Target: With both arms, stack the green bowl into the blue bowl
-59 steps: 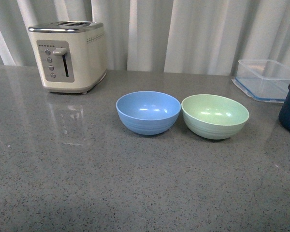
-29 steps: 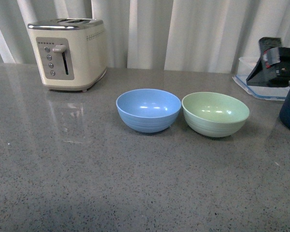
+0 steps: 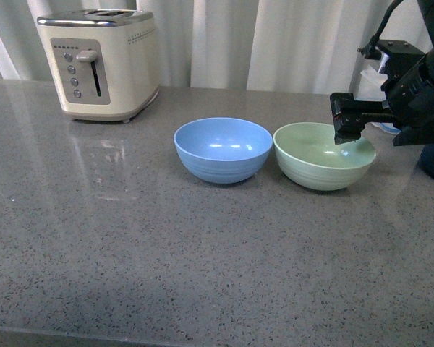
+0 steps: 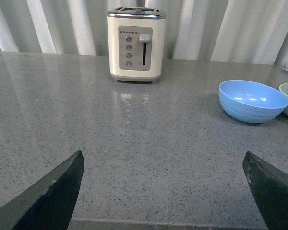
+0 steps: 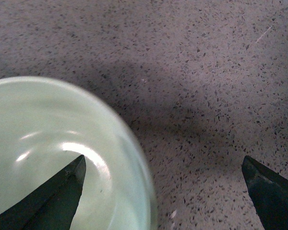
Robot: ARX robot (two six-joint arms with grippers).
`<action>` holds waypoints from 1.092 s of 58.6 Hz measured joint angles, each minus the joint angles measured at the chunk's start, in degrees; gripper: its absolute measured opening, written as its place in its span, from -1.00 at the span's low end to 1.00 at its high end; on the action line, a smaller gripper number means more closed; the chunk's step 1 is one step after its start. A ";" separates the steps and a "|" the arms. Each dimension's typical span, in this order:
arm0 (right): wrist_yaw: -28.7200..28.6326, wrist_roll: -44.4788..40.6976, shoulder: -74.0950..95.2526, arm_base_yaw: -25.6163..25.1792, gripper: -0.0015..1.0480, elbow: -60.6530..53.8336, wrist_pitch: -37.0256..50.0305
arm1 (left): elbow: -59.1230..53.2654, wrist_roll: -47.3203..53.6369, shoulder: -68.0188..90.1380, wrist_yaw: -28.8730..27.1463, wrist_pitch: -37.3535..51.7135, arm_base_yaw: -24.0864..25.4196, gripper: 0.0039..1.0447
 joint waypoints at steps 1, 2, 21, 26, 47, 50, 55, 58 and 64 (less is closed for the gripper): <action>0.04 0.13 0.28 -0.07 0.81 0.39 -0.17 | 0.00 0.00 0.00 0.00 0.00 0.00 0.87; 0.17 0.35 0.83 -0.22 0.81 1.09 -0.48 | 0.00 0.00 0.00 -0.02 0.00 0.00 0.87; -0.90 2.54 3.91 -0.96 0.32 4.39 -2.95 | 0.00 0.00 0.00 0.00 0.00 0.00 0.87; -1.22 2.64 4.00 -0.96 0.09 4.39 -3.04 | 0.00 0.02 0.00 -0.02 0.00 0.00 0.87; -2.60 2.47 3.43 -1.09 -0.85 3.93 -2.03 | 0.00 0.00 0.00 -0.02 0.00 0.00 0.87; -3.26 2.58 2.60 -1.18 -0.95 3.50 -1.84 | 0.00 0.02 0.00 0.00 0.00 0.00 0.87; -2.56 1.90 0.61 -1.22 -0.97 2.64 -1.75 | 0.00 0.00 0.00 0.00 0.00 0.00 0.87; -2.49 1.66 -0.37 -1.22 -0.97 2.23 -1.68 | 0.00 0.02 0.00 -0.02 0.00 0.00 0.87; -3.10 1.25 -2.82 -1.20 -0.97 1.01 -1.11 | 0.00 0.00 0.00 -0.02 0.00 0.00 0.87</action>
